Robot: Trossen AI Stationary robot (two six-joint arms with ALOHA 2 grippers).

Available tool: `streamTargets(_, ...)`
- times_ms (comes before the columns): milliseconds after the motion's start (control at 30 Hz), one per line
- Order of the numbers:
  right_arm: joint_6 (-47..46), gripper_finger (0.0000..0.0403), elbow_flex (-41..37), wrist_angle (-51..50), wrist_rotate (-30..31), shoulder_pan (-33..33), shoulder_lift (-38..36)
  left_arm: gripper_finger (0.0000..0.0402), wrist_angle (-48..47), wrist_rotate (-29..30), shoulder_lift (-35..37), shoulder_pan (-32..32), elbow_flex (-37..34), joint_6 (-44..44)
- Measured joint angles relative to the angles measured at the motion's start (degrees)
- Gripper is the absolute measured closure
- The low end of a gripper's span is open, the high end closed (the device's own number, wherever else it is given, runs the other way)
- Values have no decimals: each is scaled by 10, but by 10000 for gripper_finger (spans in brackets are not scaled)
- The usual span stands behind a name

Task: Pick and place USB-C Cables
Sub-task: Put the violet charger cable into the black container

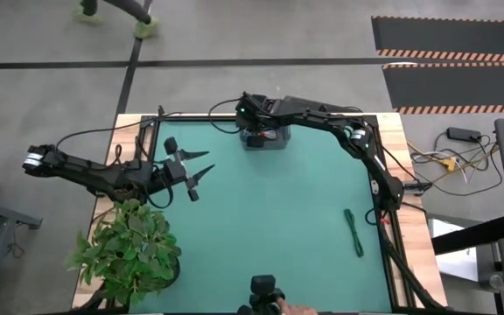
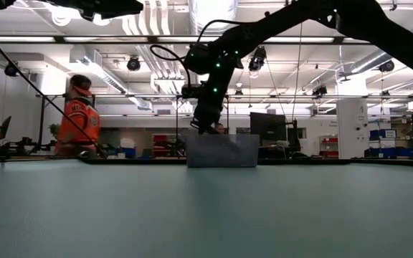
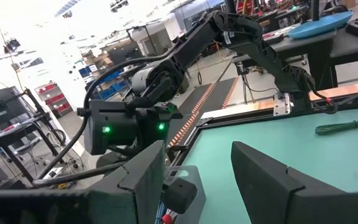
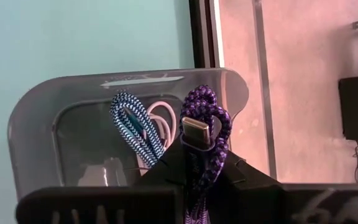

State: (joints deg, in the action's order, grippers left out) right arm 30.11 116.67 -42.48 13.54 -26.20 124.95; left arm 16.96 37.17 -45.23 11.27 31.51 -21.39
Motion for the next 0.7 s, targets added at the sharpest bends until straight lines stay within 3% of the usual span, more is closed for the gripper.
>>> streamTargets(700, 15, 385, -34, 30, 0, -10, 0, 230, 0, 0, -1, 0, 0, 0)
